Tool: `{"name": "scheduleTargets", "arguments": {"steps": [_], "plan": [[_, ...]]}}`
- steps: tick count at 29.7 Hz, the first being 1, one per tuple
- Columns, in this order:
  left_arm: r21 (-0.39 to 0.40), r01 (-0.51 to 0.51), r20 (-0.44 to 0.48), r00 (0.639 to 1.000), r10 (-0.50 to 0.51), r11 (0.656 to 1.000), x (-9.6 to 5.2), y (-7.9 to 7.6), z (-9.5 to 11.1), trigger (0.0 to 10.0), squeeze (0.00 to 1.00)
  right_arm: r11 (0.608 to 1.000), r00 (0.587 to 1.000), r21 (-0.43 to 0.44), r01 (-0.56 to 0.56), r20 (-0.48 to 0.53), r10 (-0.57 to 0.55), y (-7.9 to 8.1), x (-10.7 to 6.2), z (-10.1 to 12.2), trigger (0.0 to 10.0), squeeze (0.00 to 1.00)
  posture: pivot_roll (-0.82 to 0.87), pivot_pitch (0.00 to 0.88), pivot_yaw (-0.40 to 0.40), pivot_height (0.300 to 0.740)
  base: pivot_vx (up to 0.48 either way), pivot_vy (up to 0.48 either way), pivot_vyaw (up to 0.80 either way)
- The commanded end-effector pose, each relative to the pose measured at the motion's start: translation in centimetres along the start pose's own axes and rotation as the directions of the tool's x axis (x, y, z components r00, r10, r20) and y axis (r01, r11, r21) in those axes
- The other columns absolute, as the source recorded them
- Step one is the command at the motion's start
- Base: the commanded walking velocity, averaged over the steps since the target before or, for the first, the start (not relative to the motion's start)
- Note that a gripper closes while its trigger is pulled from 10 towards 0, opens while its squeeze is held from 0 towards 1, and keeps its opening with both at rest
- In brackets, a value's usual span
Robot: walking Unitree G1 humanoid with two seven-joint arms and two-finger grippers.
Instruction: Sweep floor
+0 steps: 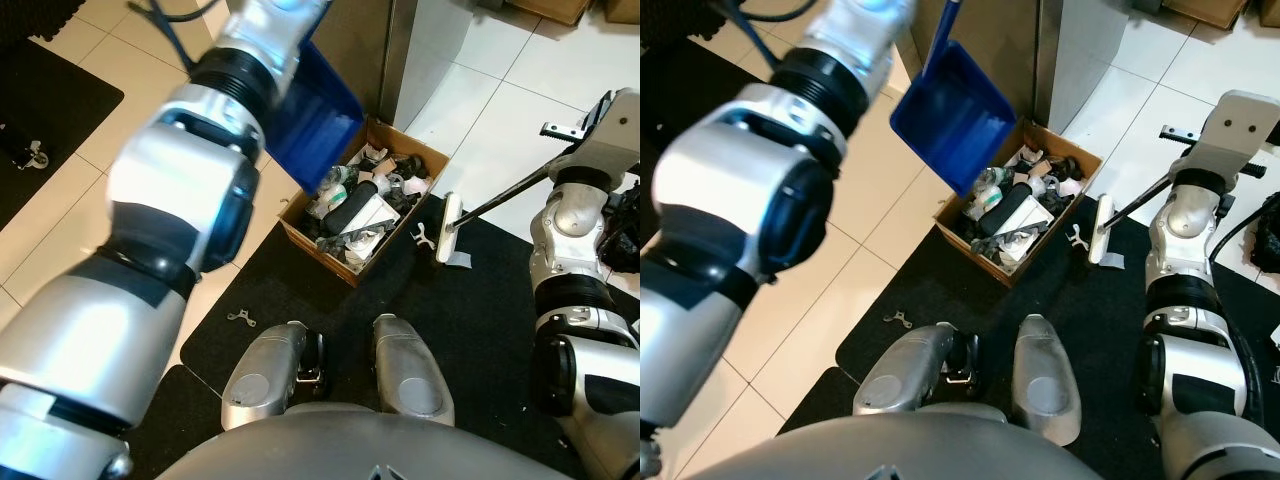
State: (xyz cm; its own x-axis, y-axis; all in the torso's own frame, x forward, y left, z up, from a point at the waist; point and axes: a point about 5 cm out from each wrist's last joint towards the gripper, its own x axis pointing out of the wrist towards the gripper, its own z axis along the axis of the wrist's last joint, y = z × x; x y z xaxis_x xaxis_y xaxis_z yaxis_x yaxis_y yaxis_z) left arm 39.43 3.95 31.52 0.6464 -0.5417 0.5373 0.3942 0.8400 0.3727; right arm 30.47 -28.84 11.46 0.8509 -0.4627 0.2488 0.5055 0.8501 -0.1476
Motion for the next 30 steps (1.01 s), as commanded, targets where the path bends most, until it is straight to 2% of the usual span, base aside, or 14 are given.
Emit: {"name": "scheduleTargets", "arguments": {"steps": [1,3,7,11,15,17,18,20,22,23,25,26,27,30], "plan": [[-0.02,-0.123,0.036,0.992,0.124,0.992,-0.7,3.1,0.6,10.0,0.0,0.999,0.999,0.029,-0.03,0.014,0.029,1.1,0.3,0.5,10.0,0.0,0.02,0.017,0.095,0.74,0.0,0.0,0.0],[-0.025,-0.209,0.045,0.977,0.21,0.978,-1.9,5.0,0.3,10.0,0.0,0.998,0.998,0.019,-0.056,0.016,0.055,1.5,0.6,0.7,10.0,0.0,0.04,0.013,0.073,0.74,0.0,0.0,0.0],[-0.053,-0.289,0.012,0.957,0.29,0.956,-3.7,6.6,-0.8,10.0,0.0,0.995,0.995,-0.03,-0.099,0.021,0.1,1.9,1.3,1.2,10.0,0.0,0.07,0.003,0.03,0.74,0.0,0.0,0.0],[-0.102,-0.341,-0.054,0.94,0.337,0.934,-5.4,7.2,-2.1,10.0,0.0,0.983,0.987,-0.093,-0.16,-0.033,0.157,2.3,2.0,1.1,10.0,0.0,0.09,0.0,0.0,0.74,0.0,0.0,0.0],[-0.138,-0.366,-0.076,0.931,0.358,0.921,-6.4,7.3,-2.7,10.0,0.0,0.974,0.98,-0.114,-0.193,-0.059,0.188,2.5,2.2,1.0,10.0,0.0,0.1,0.0,-0.013,0.74,0.0,0.0,0.0],[-0.199,-0.424,-0.117,0.905,0.408,0.883,-8.6,7.3,-3.4,10.0,0.0,0.958,0.966,-0.137,-0.252,-0.099,0.24,2.5,2.5,0.9,10.0,0.0,0.13,0.0,-0.051,0.74,0.0,0.0,0.0],[-0.214,-0.446,-0.131,0.895,0.427,0.869,-9.7,7.2,-3.5,10.0,0.0,0.954,0.959,-0.128,-0.272,-0.114,0.259,2.5,2.6,0.9,10.0,0.0,0.13,0.0,-0.056,0.74,0.0,0.0,0.0],[-0.214,-0.446,-0.131,0.895,0.427,0.869,-9.7,7.2,-3.5,10.0,0.0,0.954,0.959,-0.128,-0.272,-0.114,0.259,2.5,2.6,0.9,10.0,0.0,0.13,0.0,-0.056,0.74,0.0,0.0,0.0],[-0.227,-0.474,-0.159,0.88,0.448,0.85,-11.2,6.7,-3.6,10.0,0.0,0.951,0.947,-0.079,-0.299,-0.147,0.286,2.9,2.9,1.0,10.0,0.0,0.14,0.0,-0.065,0.74,0.0,0.0,0.0],[-0.227,-0.474,-0.159,0.88,0.448,0.85,-11.2,6.7,-3.6,10.0,0.0,0.951,0.947,-0.079,-0.299,-0.147,0.286,2.9,2.9,1.0,10.0,0.0,0.14,0.0,-0.065,0.74,0.0,0.0,0.0],[-0.226,-0.496,-0.187,0.867,0.462,0.838,-12.2,6.2,-3.8,10.0,0.0,0.956,0.944,-0.013,-0.294,-0.159,0.288,3.3,3.2,1.3,10.0,0.0,0.15,0.0,-0.067,0.74,0.0,0.0,0.0],[-0.226,-0.496,-0.187,0.867,0.462,0.838,-12.2,6.2,-3.8,10.0,0.0,0.956,0.944,-0.013,-0.294,-0.159,0.288,3.3,3.2,1.3,10.0,0.0,0.15,0.0,-0.067,0.74,0.0,0.0,0.0],[-0.214,-0.514,-0.219,0.854,0.471,0.831,-13.1,5.7,-4.1,10.0,0.0,0.961,0.949,0.053,-0.27,-0.156,0.275,3.6,3.5,1.6,10.0,0.0,0.15,0.0,-0.066,0.74,0.0,0.0,0.0],[-0.209,-0.516,-0.226,0.852,0.472,0.831,-13.3,5.5,-4.2,10.0,0.0,0.962,0.95,0.075,-0.262,-0.153,0.271,3.7,3.6,1.6,10.0,0.0,0.15,0.0,-0.067,0.74,0.0,0.0,0.0]]}}
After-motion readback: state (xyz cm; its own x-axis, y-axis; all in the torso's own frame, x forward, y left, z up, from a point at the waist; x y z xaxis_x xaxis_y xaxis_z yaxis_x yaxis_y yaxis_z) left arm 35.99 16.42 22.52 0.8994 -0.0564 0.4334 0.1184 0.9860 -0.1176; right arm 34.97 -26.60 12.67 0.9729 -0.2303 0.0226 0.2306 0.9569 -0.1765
